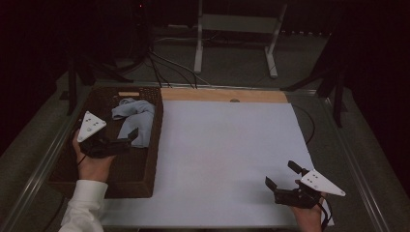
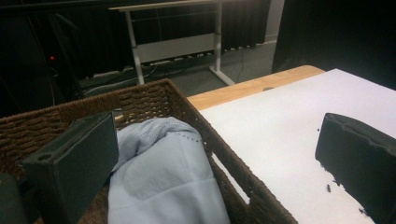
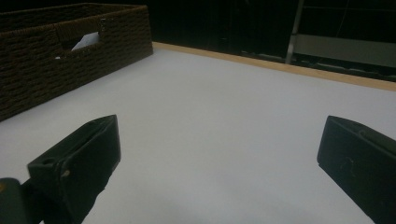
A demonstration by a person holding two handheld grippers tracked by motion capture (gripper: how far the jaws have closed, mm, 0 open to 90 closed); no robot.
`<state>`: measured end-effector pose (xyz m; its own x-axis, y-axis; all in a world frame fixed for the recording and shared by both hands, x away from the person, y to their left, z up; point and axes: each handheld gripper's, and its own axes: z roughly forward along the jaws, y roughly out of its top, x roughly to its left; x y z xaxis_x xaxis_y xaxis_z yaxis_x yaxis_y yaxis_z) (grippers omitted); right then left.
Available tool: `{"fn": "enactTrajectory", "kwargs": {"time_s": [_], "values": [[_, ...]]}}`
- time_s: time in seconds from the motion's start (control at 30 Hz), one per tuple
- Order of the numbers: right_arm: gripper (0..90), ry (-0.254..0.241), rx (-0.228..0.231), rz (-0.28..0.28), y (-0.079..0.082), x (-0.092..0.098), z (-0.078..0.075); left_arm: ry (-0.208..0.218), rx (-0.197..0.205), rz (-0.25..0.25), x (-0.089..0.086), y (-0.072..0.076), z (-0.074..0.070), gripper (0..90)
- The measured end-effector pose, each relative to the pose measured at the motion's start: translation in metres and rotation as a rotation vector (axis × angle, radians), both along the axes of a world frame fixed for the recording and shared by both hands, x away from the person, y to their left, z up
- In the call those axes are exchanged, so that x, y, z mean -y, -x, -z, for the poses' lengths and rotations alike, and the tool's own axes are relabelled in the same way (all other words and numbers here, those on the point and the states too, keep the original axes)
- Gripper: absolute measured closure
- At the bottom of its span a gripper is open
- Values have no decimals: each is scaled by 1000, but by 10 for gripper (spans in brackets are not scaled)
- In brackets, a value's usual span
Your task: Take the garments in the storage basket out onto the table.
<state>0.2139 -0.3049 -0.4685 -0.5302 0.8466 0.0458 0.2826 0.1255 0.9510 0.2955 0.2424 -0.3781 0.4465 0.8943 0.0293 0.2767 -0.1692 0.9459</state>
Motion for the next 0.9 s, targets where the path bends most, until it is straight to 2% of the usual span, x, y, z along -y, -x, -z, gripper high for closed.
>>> {"fn": "enactTrajectory", "kwargs": {"time_s": [0.2, 0.23, 0.37, 0.57, 0.7, 0.9], "values": [[0, 2, 0, 1, 0, 0, 0, 21, -5, 5, -3, -6, 1, 9], [0, 2, 0, 0, 0, 0, 0, 30, -20, 1, -4, -8, 0, 9], [0, 7, 1, 1, 0, -1, 0, 33, -39, -9, -5, -13, -2, 9], [0, 11, 2, 0, 0, -1, 0, 35, -30, -3, -2, -17, -4, 8], [0, 8, 2, 2, 1, 0, 0, 32, -41, -4, -3, -23, -3, 4], [0, 11, 2, 0, 1, -1, 0, 37, -39, -25, -6, -30, 0, 4]]}}
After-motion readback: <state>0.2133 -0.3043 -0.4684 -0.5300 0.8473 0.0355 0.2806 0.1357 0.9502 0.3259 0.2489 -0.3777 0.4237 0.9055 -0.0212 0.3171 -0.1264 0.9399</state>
